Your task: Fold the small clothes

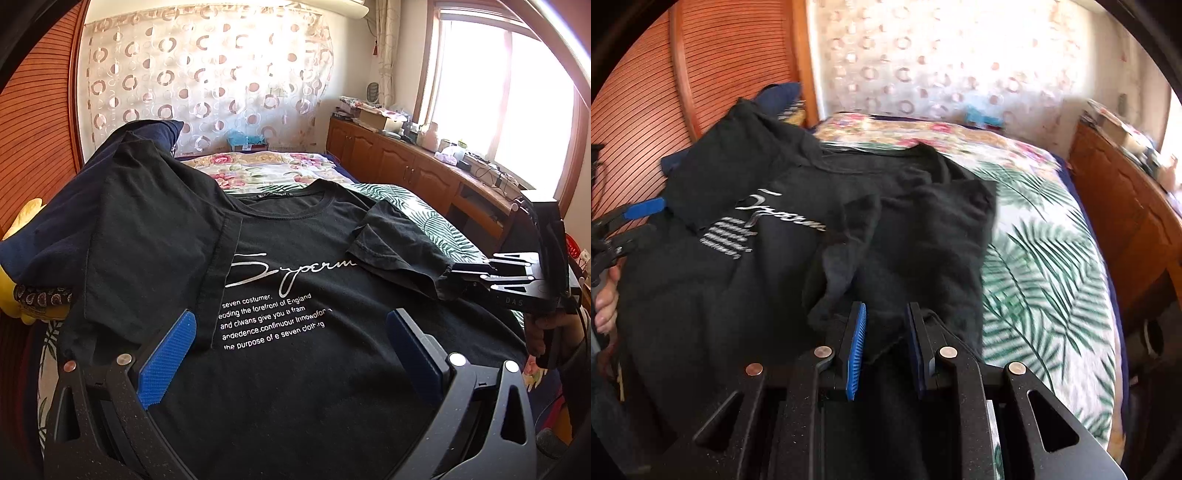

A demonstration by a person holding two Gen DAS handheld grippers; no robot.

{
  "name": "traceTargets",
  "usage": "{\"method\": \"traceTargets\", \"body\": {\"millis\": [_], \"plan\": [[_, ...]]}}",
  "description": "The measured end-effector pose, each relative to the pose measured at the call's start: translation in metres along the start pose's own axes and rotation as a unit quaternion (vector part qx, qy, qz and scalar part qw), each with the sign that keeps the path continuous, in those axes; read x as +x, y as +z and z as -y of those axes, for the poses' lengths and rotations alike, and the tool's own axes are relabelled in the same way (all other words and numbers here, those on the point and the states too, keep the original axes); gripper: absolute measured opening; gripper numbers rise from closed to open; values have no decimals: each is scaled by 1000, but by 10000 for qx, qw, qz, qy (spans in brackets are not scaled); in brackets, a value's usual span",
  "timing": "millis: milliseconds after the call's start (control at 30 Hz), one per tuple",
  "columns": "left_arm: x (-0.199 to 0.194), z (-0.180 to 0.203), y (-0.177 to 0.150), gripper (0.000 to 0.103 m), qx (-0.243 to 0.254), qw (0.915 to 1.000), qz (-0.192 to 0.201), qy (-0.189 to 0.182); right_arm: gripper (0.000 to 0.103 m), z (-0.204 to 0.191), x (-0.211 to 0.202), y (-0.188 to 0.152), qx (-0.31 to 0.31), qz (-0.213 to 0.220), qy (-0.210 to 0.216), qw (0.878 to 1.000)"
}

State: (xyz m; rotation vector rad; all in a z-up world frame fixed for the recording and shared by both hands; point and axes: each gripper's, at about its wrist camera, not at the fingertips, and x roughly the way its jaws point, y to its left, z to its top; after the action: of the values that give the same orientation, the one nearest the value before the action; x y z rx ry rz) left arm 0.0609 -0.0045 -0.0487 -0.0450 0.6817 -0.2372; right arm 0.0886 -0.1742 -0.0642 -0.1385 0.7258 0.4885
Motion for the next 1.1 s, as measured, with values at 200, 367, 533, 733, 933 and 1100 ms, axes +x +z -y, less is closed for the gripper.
{"method": "traceTargets", "body": {"millis": [200,367,533,733,933,1100], "plan": [[1,2,-2,103,13,10000,-26,-29,23,-6,5,-7,48,-97,-44,9999],[1,0,-4,103,-12,10000,-44,-43,22,-9,9,-10,76,-159,-53,9998],[0,-2,-4,103,-37,10000,-32,-26,5,-14,-2,-14,-192,9,-57,9998],[0,-3,-4,103,-63,10000,-22,-27,4,-20,-25,-22,-262,212,127,9994],[1,-6,-4,103,-76,10000,4,-23,4,-20,-44,-32,-95,207,539,9983],[0,-6,-4,103,-82,10000,11,-19,12,-16,-32,-41,-27,-1,402,9992]]}}
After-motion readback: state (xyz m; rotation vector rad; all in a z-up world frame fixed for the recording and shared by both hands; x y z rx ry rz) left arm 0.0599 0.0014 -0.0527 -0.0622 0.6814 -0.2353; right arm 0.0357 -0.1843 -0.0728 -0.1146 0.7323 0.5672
